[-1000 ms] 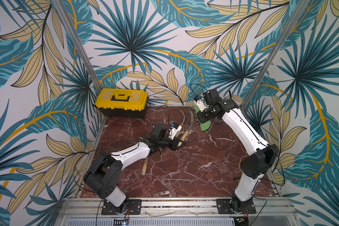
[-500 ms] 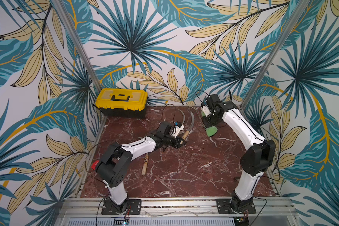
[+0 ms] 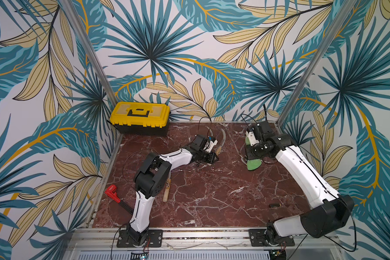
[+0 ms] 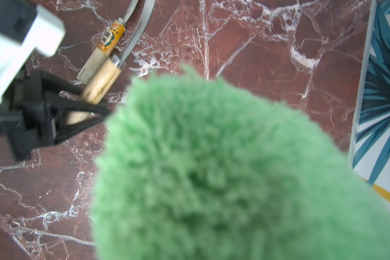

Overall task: Wipe small sickles with rags
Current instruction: Place the small sickle at the center of the board.

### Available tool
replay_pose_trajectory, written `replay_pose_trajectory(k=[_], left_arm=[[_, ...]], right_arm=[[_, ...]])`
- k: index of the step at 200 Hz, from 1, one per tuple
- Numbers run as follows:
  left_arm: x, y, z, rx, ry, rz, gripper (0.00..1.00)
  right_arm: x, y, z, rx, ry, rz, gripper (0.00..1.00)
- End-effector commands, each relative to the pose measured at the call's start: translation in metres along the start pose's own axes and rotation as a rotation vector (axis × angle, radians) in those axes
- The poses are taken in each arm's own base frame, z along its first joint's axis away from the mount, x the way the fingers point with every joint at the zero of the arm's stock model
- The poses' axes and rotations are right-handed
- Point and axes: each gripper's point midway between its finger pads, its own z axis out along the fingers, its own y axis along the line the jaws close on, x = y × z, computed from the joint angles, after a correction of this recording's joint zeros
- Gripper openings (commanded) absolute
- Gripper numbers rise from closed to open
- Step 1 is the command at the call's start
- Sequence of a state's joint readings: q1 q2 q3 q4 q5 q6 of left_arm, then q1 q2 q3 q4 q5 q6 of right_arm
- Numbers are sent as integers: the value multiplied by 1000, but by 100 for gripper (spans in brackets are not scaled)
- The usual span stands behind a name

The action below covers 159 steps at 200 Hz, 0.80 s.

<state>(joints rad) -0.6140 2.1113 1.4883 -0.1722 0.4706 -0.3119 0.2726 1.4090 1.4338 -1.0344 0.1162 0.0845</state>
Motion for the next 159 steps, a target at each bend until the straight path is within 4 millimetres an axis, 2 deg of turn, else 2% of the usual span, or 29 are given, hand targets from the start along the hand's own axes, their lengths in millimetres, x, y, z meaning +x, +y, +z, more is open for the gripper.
replay_pose_trajectory(k=[1,34,58,88,141,159], left_arm=[[-9,5,5,-50,16,-16,0],[-14,12,17,-113,56,-29,0],[-16,16,24,-149,76,-43,0],[-21,20,29,-191,90,-55,4],[-23,28,34,-249,107,-76,5],[-23,30,36,-259,111,-80,9]], right_arm=[[10,-3,-2,3,-21,54,9],[30,-10,2,32,-13,79,9],[39,-5,10,-2,-23,100,9],[46,-2,13,-23,-33,131,9],[51,5,12,-69,-61,149,10],[52,6,12,-77,-60,148,10]])
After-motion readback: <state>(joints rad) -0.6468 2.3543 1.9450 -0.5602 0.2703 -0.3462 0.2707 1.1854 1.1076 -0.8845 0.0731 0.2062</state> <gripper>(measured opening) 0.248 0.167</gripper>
